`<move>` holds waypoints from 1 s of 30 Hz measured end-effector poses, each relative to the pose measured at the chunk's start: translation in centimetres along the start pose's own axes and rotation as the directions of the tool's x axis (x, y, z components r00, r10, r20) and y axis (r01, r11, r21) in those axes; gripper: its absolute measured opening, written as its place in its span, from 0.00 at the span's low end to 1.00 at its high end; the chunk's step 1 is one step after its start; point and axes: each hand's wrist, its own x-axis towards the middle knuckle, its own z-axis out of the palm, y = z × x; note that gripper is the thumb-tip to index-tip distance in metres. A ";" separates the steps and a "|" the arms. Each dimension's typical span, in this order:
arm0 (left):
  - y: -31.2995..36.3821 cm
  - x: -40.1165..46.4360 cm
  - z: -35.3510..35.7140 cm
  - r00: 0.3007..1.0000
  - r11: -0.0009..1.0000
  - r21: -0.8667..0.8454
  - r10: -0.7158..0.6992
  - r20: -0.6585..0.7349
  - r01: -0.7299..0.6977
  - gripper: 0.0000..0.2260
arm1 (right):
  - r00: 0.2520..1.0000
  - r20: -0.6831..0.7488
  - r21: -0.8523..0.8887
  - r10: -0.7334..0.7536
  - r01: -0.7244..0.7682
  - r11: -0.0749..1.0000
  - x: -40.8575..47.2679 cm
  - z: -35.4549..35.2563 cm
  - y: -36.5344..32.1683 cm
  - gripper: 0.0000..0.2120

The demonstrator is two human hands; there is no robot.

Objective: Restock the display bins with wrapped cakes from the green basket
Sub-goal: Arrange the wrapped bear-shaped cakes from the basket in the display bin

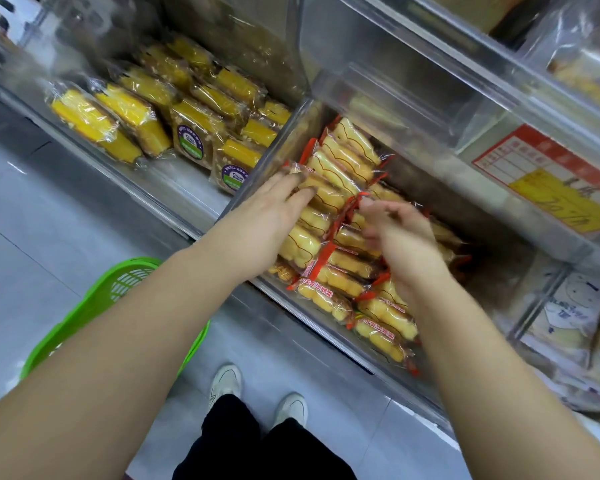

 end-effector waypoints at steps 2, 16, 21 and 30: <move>0.0 -0.8 0.2 0.996 0.998 -0.060 -0.036 -0.075 0.032 0.34 | 0.993 0.119 -0.048 -0.026 0.032 0.998 -2.7 0.9 0.7 0.23; 0.1 -10.0 0.9 0.667 0.507 -0.861 -0.657 -0.351 0.047 0.15 | 0.989 0.024 -0.076 -0.149 0.150 0.986 -7.4 3.6 0.0 0.11; -2.4 -16.0 1.2 0.503 0.318 -0.948 -0.822 -0.267 0.016 0.10 | 0.830 0.411 0.141 -0.376 0.350 0.926 -12.3 10.5 -3.6 0.05; -12.5 -29.8 16.1 0.158 -0.125 -0.970 -0.975 0.159 0.207 0.07 | 0.531 0.839 -0.327 0.118 0.320 0.889 -9.7 30.6 8.2 0.04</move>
